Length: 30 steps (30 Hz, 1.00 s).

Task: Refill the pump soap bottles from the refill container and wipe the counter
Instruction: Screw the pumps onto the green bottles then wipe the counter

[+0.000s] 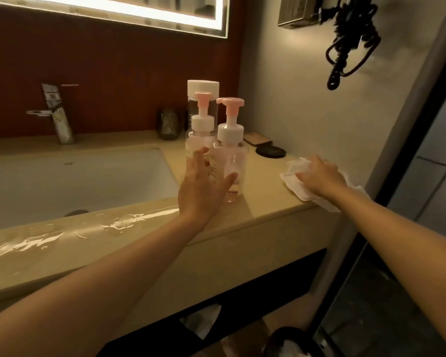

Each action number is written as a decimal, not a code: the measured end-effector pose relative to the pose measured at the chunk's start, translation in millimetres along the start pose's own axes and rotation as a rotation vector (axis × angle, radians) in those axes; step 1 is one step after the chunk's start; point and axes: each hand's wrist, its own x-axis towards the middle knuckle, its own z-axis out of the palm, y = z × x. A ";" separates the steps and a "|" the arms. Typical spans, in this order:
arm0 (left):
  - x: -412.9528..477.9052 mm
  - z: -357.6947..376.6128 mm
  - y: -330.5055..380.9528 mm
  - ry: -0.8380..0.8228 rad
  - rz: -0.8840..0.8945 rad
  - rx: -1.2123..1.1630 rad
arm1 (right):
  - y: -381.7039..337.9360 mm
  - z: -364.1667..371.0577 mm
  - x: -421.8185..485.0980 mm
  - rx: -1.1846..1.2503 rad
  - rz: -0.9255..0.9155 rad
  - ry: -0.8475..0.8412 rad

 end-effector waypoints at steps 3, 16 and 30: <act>0.8 -0.7 -0.4 -0.022 0.003 -0.037 | -1.2 1.0 -0.7 -0.147 0.002 0.101; -2.4 -51.6 13.3 0.052 0.107 -0.166 | -97.0 -63.2 -79.6 0.681 -0.301 0.370; -33.4 -205.3 -44.4 -0.280 -0.487 -0.772 | -252.6 -63.0 -174.7 1.646 -0.106 -0.769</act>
